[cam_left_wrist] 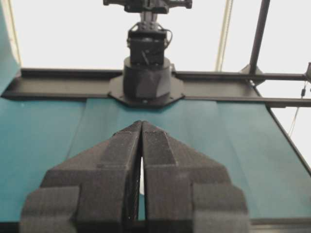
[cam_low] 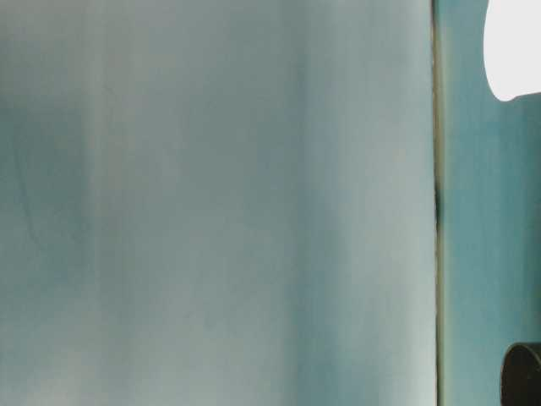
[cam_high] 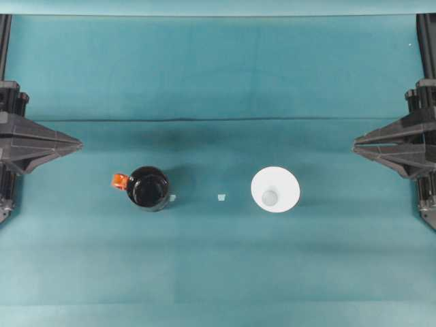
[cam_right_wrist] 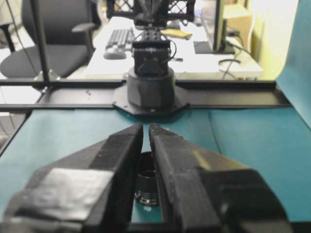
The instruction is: Put the paper cup into the moved red handle cup holder.
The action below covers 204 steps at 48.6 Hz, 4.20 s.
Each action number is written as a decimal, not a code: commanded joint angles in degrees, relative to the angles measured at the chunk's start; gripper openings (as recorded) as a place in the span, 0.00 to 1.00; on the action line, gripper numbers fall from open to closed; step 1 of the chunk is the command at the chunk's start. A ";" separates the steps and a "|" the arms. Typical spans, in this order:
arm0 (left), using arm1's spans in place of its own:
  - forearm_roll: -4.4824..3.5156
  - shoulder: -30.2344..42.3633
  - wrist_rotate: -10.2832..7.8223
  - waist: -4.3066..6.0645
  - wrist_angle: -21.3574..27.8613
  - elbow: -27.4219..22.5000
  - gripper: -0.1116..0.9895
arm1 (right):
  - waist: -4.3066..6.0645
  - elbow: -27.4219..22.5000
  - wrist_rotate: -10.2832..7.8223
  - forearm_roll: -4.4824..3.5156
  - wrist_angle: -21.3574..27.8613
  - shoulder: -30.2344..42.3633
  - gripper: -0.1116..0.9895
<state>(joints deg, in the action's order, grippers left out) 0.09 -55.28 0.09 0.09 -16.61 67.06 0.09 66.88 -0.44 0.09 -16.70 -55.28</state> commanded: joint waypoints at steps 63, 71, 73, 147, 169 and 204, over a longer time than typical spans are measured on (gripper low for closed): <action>1.23 26.37 -0.35 -3.25 53.61 -18.81 0.12 | 0.26 -2.20 -5.71 2.02 17.84 -1.93 0.01; 1.23 26.89 -1.85 -3.25 53.88 -19.16 0.12 | 0.35 -2.29 -5.71 2.02 18.54 -2.20 0.01; 1.23 26.98 -1.76 -3.25 53.79 -19.16 0.12 | 0.35 -2.29 -5.71 2.02 18.63 -2.29 0.01; 1.23 46.93 -2.20 -2.37 48.16 -19.69 0.98 | 1.32 -2.20 -7.12 2.20 21.01 -2.72 0.01; 1.23 47.20 -2.11 -2.37 47.46 -19.95 0.98 | 1.67 -1.93 -7.12 2.20 21.09 -2.72 0.01; 1.23 47.20 -2.11 -2.20 45.97 -20.21 0.85 | 2.11 -1.76 -7.12 2.20 21.27 -3.69 0.01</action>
<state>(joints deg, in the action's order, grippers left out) 1.23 -7.91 -2.02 -2.37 29.79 47.72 2.02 66.01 -7.12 2.20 4.75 -59.15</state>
